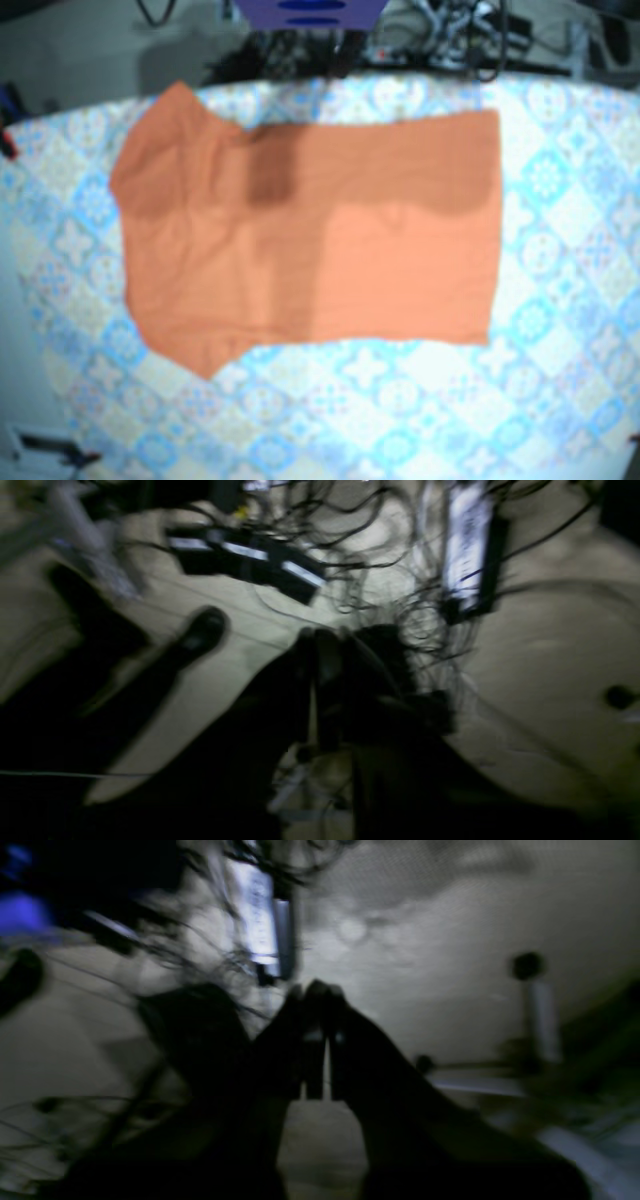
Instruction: Fold the T-shirt properly
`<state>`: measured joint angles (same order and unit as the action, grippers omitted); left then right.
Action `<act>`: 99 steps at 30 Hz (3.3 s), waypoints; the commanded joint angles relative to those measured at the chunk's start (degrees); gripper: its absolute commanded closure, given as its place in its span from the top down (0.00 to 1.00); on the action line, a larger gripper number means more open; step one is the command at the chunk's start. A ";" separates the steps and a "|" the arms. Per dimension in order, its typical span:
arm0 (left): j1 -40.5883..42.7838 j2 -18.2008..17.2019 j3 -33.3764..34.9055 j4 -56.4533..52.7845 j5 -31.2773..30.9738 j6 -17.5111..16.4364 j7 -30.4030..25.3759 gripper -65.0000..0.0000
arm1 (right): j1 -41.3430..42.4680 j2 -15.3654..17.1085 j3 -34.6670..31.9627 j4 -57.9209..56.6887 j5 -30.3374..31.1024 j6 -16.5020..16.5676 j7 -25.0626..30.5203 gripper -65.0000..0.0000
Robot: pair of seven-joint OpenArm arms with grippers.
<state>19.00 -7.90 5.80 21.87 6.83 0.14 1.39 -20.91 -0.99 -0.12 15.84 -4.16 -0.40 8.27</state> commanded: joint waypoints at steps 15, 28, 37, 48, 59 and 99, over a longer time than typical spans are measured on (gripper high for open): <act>20.95 -12.80 3.12 22.66 0.25 -0.01 -0.38 0.01 | -24.85 5.61 0.60 28.78 -17.51 -0.08 0.21 0.00; 44.51 -24.93 -6.29 50.44 3.15 0.08 -0.29 0.01 | -45.51 14.75 4.91 62.27 -17.86 -6.06 -1.46 0.00; 56.00 -24.93 -25.63 71.19 20.11 -0.10 2.88 0.21 | -52.19 15.02 12.91 84.43 -34.39 -6.06 -8.05 0.00; 55.76 -31.00 -27.56 91.14 30.49 -0.45 14.92 0.22 | -44.54 15.02 12.38 93.92 -58.74 -5.79 -14.03 0.05; 40.73 -33.02 -17.10 91.58 38.66 -7.66 20.11 0.22 | -33.03 19.50 7.99 93.92 -60.85 -1.75 -14.29 0.27; 27.37 -35.75 -2.95 91.41 42.18 -12.85 28.37 0.41 | -13.69 21.17 4.65 70.98 -60.76 3.61 -13.94 0.58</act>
<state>45.78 -42.87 3.40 112.51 48.47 -13.52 29.39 -34.54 19.51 4.12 85.93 -64.71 4.45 -5.65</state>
